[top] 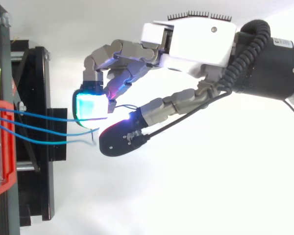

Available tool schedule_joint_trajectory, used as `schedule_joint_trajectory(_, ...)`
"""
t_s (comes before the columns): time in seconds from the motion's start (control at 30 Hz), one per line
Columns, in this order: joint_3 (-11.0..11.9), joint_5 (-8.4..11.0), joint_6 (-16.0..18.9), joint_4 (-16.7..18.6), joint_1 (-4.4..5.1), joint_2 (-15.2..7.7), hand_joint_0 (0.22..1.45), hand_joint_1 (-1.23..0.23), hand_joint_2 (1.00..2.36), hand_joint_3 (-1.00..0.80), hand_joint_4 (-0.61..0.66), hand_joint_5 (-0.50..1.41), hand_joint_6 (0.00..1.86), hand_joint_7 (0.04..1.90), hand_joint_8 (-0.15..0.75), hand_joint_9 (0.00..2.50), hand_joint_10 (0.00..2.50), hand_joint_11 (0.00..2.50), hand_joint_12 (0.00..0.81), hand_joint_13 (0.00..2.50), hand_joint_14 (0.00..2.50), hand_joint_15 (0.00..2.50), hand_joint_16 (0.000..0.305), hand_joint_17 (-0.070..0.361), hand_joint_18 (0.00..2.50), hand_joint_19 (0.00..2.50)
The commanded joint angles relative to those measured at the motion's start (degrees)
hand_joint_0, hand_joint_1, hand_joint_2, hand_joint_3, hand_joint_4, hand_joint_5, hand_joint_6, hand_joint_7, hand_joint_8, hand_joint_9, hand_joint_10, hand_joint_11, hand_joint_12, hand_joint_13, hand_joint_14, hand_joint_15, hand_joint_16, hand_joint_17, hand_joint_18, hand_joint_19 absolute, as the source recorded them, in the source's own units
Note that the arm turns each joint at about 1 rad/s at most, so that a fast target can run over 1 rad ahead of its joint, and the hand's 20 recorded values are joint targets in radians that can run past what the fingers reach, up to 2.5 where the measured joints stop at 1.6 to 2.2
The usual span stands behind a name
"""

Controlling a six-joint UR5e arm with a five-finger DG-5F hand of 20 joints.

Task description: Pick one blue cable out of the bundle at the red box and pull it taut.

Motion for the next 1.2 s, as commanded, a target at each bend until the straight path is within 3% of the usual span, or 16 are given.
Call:
schedule_joint_trajectory(0.0,0.0,0.00,0.0,0.0,0.01,0.0,0.64,-0.90,1.01,-0.37,0.16,-0.13,0.85,1.03,0.245,0.81,0.01,0.65,0.299,0.25,0.00,0.08,0.044,0.098,0.35,0.24)
schedule_joint_trajectory(0.2,0.0,0.00,0.0,-0.1,0.01,0.0,0.67,-0.91,1.00,-0.49,0.18,-0.14,0.86,0.99,0.254,0.83,0.01,0.69,0.303,0.28,0.00,0.10,0.044,0.100,0.38,0.23)
schedule_joint_trajectory(0.47,-0.1,0.09,0.0,0.0,0.01,0.0,0.52,-0.74,1.00,-0.50,0.18,-0.13,0.84,0.95,0.265,0.87,0.01,0.68,0.312,0.26,0.00,0.11,0.047,0.106,0.36,0.26)
schedule_joint_trajectory(0.77,0.0,0.09,0.0,-0.1,0.01,0.0,0.56,-0.68,1.00,-0.50,0.16,-0.12,0.83,0.99,0.258,0.89,0.01,0.67,0.305,0.26,0.00,0.11,0.045,0.101,0.34,0.26)
schedule_joint_trajectory(1.17,-0.1,0.09,0.0,-0.1,0.09,0.0,0.60,-0.77,1.02,-0.24,0.12,-0.11,0.86,1.03,0.311,1.04,0.01,0.76,0.317,0.42,0.01,0.17,0.046,0.103,0.48,0.27)
